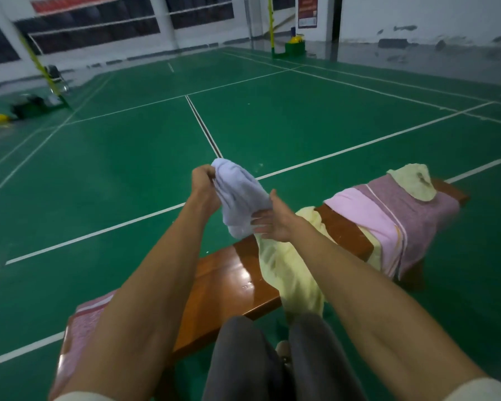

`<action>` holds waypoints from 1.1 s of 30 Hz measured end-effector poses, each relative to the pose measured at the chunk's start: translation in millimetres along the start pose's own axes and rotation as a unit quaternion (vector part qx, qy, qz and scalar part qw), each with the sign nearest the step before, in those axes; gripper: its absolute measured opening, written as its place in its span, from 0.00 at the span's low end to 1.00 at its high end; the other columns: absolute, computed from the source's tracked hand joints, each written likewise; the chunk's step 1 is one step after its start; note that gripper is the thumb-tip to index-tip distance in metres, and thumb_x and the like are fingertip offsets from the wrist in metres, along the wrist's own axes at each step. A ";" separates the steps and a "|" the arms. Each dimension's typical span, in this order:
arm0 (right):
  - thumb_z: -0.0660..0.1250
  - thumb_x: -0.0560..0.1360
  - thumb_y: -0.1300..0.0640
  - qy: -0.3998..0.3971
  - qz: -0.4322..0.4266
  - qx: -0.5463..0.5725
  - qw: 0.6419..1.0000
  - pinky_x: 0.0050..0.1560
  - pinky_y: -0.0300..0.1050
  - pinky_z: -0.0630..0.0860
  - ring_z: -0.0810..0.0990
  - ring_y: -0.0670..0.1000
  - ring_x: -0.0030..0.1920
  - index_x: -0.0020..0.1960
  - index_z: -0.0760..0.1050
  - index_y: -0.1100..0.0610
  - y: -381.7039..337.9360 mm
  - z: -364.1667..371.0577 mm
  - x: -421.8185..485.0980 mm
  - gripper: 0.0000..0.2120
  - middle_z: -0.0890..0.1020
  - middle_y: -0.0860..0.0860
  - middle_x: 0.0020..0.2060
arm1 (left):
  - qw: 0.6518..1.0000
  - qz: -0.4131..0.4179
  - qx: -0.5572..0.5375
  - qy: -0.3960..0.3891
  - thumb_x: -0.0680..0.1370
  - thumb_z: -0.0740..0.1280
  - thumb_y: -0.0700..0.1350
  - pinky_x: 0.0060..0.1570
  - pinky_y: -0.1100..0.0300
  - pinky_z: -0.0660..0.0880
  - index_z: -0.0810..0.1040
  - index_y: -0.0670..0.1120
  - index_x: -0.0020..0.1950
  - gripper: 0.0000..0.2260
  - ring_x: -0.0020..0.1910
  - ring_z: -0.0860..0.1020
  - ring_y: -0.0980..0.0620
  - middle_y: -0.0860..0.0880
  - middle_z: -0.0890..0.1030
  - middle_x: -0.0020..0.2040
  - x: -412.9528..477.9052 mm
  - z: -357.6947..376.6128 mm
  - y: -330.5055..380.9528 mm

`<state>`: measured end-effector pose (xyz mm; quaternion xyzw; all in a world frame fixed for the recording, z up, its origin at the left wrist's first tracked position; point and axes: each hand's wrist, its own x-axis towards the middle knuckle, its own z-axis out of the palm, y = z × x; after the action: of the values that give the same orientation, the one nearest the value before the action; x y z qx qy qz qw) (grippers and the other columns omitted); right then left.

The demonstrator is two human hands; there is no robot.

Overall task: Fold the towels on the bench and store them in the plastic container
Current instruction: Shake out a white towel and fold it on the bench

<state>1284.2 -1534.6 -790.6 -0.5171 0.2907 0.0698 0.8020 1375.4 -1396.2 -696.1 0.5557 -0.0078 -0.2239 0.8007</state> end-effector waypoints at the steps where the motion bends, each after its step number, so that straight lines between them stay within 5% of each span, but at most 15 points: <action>1: 0.45 0.77 0.25 -0.034 0.013 0.052 0.998 0.53 0.56 0.78 0.80 0.62 0.58 0.67 0.75 0.62 4.8 11.0 3.3 0.45 0.80 0.62 0.62 | 1.000 -0.003 0.017 -0.004 0.70 0.57 0.40 0.48 0.51 0.80 0.74 0.42 0.42 0.07 0.42 0.79 0.43 0.43 0.79 0.38 -3.9 -7.1 0.4; 5: 0.64 0.78 0.35 0.013 0.008 -0.005 1.000 0.56 0.59 0.81 0.80 0.62 0.58 0.64 0.75 0.58 12.9 53.1 12.5 0.29 0.81 0.58 0.59 | 0.997 -0.036 0.059 -0.025 0.74 0.56 0.41 0.41 0.53 0.80 0.74 0.40 0.45 0.09 0.38 0.80 0.44 0.42 0.78 0.38 -12.5 -43.9 -0.7; 7: 0.68 0.76 0.42 0.072 -0.019 -0.070 0.995 0.55 0.55 0.80 0.80 0.58 0.52 0.58 0.77 0.58 12.0 63.3 23.7 0.21 0.80 0.57 0.54 | 0.996 -0.055 0.061 -0.040 0.70 0.59 0.42 0.47 0.51 0.79 0.73 0.40 0.46 0.09 0.41 0.79 0.43 0.42 0.76 0.40 -12.9 -65.5 1.8; 9: 0.65 0.78 0.54 0.079 -0.040 -0.012 0.996 0.43 0.48 0.77 0.76 0.55 0.41 0.45 0.77 0.58 0.5 73.6 19.9 0.09 0.80 0.56 0.43 | 0.995 -0.067 0.066 -0.043 0.68 0.61 0.43 0.56 0.47 0.76 0.73 0.39 0.49 0.13 0.48 0.78 0.41 0.40 0.77 0.45 -12.0 -84.0 6.7; 12: 0.58 0.84 0.64 0.008 -0.061 0.148 0.987 0.37 0.50 0.81 0.82 0.56 0.36 0.43 0.75 0.60 -20.1 87.8 1.2 0.12 0.84 0.56 0.31 | 0.995 -0.076 0.049 -0.036 0.80 0.59 0.50 0.60 0.45 0.76 0.77 0.36 0.60 0.19 0.56 0.79 0.38 0.35 0.81 0.57 -5.4 -108.1 9.5; 16: 0.60 0.84 0.63 0.012 -0.049 0.181 0.982 0.25 0.43 0.80 0.80 0.52 0.24 0.40 0.71 0.63 -26.4 101.5 -1.9 0.13 0.77 0.57 0.25 | 0.992 -0.105 0.075 -0.006 0.83 0.61 0.59 0.49 0.49 0.79 0.79 0.38 0.56 0.23 0.45 0.83 0.41 0.37 0.84 0.47 0.2 -126.8 1.6; 20: 0.62 0.82 0.53 0.069 0.046 -0.030 0.996 0.35 0.48 0.80 0.76 0.53 0.40 0.52 0.72 0.61 14.1 97.5 6.3 0.11 0.74 0.56 0.41 | 0.994 -0.091 0.057 -0.010 0.84 0.60 0.52 0.47 0.52 0.77 0.78 0.39 0.52 0.17 0.41 0.82 0.44 0.41 0.83 0.41 -7.0 -119.7 -3.0; 22: 0.64 0.78 0.40 0.068 0.105 -0.089 0.988 0.41 0.53 0.78 0.79 0.57 0.47 0.63 0.73 0.63 37.7 88.3 19.9 0.27 0.79 0.58 0.52 | 0.996 -0.081 0.031 -0.020 0.83 0.59 0.48 0.47 0.53 0.78 0.78 0.39 0.50 0.14 0.39 0.81 0.45 0.42 0.81 0.41 -9.0 -114.3 0.3; 25: 0.61 0.73 0.26 -0.023 0.163 -0.003 0.986 0.54 0.66 0.77 0.77 0.67 0.63 0.68 0.72 0.65 57.6 83.7 30.1 0.45 0.78 0.65 0.64 | 0.996 -0.072 0.015 -0.043 0.82 0.59 0.46 0.51 0.49 0.79 0.77 0.37 0.53 0.14 0.44 0.81 0.44 0.41 0.80 0.45 -10.9 -110.3 10.0; 27: 0.61 0.75 0.29 -0.049 0.118 0.103 0.986 0.62 0.66 0.76 0.80 0.65 0.62 0.66 0.77 0.63 56.8 90.4 26.5 0.39 0.82 0.64 0.60 | 0.995 -0.074 0.016 -0.058 0.81 0.60 0.47 0.53 0.48 0.78 0.77 0.37 0.51 0.13 0.45 0.79 0.44 0.41 0.79 0.44 -12.4 -111.7 12.8; 29: 0.61 0.81 0.38 0.003 0.046 0.168 0.985 0.59 0.64 0.79 0.83 0.62 0.56 0.61 0.80 0.62 50.1 100.4 17.6 0.27 0.85 0.63 0.54 | 0.992 -0.093 0.030 -0.081 0.80 0.61 0.47 0.54 0.48 0.77 0.75 0.39 0.52 0.11 0.46 0.78 0.44 0.42 0.78 0.45 -12.5 -116.0 13.6; 33: 0.74 0.72 0.49 0.110 -0.060 0.103 0.987 0.51 0.56 0.83 0.84 0.60 0.47 0.54 0.82 0.63 22.3 113.0 20.1 0.18 0.86 0.60 0.51 | 0.973 -0.192 0.121 -0.048 0.85 0.56 0.51 0.56 0.49 0.73 0.74 0.36 0.55 0.18 0.55 0.79 0.41 0.39 0.80 0.56 -8.5 -132.7 13.8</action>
<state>1336.0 -1429.9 -785.5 -0.4532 0.3513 -0.0663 0.8165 1407.2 -1271.5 -732.4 0.6281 0.0333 -0.3970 0.6684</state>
